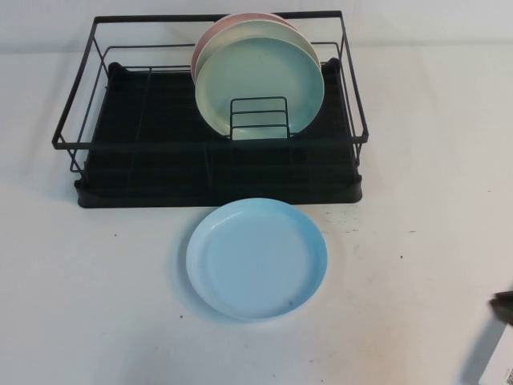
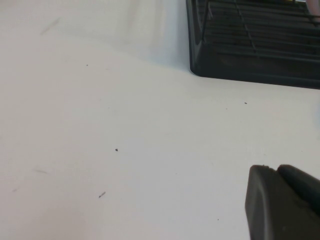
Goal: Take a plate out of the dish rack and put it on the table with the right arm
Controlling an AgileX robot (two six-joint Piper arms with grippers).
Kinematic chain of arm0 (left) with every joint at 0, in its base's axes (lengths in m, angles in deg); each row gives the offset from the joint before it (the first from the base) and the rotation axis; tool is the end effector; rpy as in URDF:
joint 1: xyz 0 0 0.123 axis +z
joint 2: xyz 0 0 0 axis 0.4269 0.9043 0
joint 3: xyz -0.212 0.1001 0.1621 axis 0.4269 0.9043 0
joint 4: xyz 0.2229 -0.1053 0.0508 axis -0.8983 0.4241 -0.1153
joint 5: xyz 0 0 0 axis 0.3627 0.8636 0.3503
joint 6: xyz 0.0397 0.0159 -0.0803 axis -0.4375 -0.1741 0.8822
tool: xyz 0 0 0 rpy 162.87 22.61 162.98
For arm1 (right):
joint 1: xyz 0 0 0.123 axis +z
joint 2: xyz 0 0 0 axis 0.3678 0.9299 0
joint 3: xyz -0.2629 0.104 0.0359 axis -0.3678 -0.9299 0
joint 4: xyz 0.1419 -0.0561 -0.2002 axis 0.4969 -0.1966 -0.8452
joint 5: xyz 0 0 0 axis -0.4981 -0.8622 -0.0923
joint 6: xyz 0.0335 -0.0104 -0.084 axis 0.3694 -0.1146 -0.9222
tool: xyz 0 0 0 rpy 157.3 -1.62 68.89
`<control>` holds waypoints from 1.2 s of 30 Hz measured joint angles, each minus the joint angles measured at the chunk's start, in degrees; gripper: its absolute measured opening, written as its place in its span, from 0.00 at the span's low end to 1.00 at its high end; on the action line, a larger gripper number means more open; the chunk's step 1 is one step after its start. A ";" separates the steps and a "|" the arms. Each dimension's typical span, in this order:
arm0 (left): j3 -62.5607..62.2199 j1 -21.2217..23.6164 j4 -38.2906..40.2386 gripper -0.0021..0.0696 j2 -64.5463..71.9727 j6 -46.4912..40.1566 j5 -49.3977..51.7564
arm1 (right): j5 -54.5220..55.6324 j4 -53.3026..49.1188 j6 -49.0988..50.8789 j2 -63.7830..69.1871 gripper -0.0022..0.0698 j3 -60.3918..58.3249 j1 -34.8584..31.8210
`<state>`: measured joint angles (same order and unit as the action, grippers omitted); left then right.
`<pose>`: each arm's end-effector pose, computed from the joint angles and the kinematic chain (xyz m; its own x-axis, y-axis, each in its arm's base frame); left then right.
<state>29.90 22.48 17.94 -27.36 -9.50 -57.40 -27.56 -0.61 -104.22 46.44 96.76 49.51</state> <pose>0.0533 -0.0012 0.1739 -0.2747 0.0003 -0.9615 0.0295 0.9995 -0.0081 0.1260 0.0770 0.2788 -0.4432 -0.5527 -0.7058 -0.6810 0.7196 -0.1358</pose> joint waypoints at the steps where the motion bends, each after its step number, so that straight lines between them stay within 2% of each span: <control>1: 0.00 0.00 0.00 0.02 0.00 0.00 0.00 | 3.16 0.00 -1.20 -3.18 0.00 -3.18 -1.72; 6: 0.00 0.00 0.00 0.02 0.00 0.00 0.00 | 16.24 2.15 -3.12 -19.34 0.00 -17.39 -10.89; 10: 0.00 0.00 0.00 0.02 0.00 0.00 0.00 | 27.90 10.48 -3.37 -30.72 0.00 -27.21 -17.39; 14: 0.00 0.00 0.00 0.02 0.00 0.00 0.00 | 30.99 14.23 -3.73 -37.24 0.00 -32.88 -22.10; 23: 0.00 0.00 0.00 0.02 0.00 0.00 0.00 | 28.42 16.35 -3.77 -46.05 0.00 -35.18 -23.73; 36: 0.00 0.00 0.00 0.02 0.00 0.00 0.00 | 28.77 16.00 -3.02 -46.31 0.00 -35.18 -23.73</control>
<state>29.90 22.48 17.94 -27.36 -9.50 -57.40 1.21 15.39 -107.24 0.13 61.57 25.78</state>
